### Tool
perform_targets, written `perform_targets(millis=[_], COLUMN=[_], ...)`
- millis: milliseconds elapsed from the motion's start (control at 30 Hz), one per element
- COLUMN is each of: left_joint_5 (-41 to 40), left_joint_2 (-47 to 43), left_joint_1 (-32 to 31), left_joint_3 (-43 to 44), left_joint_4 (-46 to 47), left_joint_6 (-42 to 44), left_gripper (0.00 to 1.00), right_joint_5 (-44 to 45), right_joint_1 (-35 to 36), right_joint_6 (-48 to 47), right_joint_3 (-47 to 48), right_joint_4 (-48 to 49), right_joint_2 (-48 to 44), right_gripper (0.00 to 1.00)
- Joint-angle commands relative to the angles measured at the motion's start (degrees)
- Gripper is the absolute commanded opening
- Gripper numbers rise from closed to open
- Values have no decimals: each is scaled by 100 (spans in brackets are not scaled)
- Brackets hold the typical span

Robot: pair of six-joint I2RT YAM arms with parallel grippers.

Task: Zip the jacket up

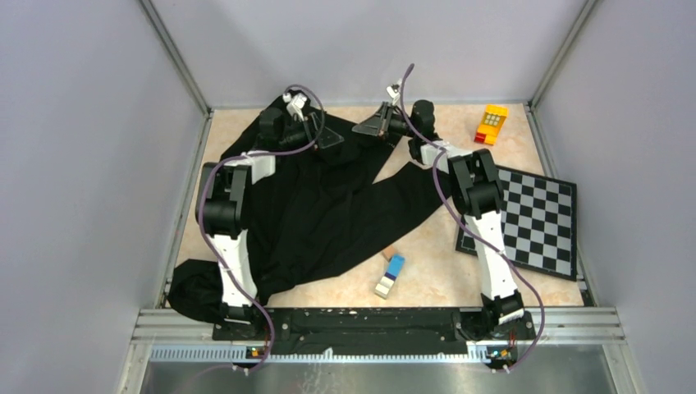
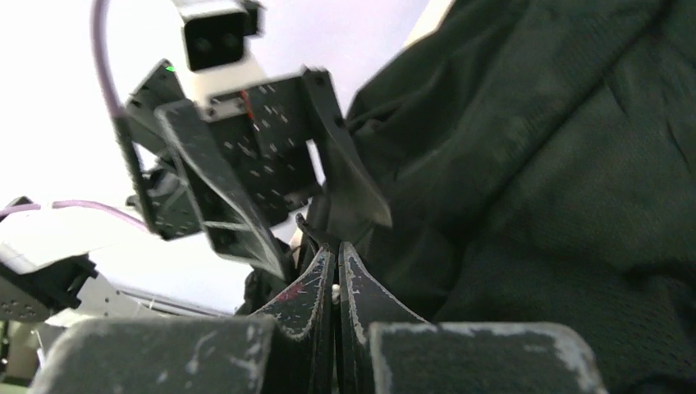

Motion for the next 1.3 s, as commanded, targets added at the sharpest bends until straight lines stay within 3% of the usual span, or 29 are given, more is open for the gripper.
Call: perform_targets(millis=[0, 67, 167, 300, 400, 567, 767, 1033, 1267], left_joint_5=[-1358, -2261, -3660, -4456, -4402, -4383, -4566, -4858, -4611], left_joint_2=[-680, -688, -552, -52, 290, 1035, 1540, 1681, 1888], left_joint_1=[287, 317, 324, 333, 378, 408, 408, 417, 464], left_joint_3=[502, 760, 1163, 1823, 2127, 2830, 3317, 3280, 3409], left_joint_4=[-1540, -2174, -2915, -3593, -3432, -3277, -3157, -3139, -3064], left_joint_6=[1184, 1399, 1495, 1390, 1338, 1215, 916, 851, 698], left_gripper=[91, 97, 97, 88, 84, 64, 49, 43, 47], right_joint_5=[-95, -50, 99, 219, 137, 119, 110, 119, 101], right_joint_1=[-9, -3, 3, 1, 0, 1, -8, -7, -11], right_joint_6=[-748, -967, -1495, -1757, -1631, -1478, -1490, -1491, -1467], right_joint_3=[348, 521, 886, 999, 995, 993, 1027, 990, 951], right_joint_4=[-2097, -2714, -3662, -3887, -3659, -3403, -3355, -3305, -3274], right_joint_2=[-383, -383, -373, -426, -416, -440, -459, -459, -484], right_gripper=[0, 0, 0, 0, 0, 0, 0, 0, 0])
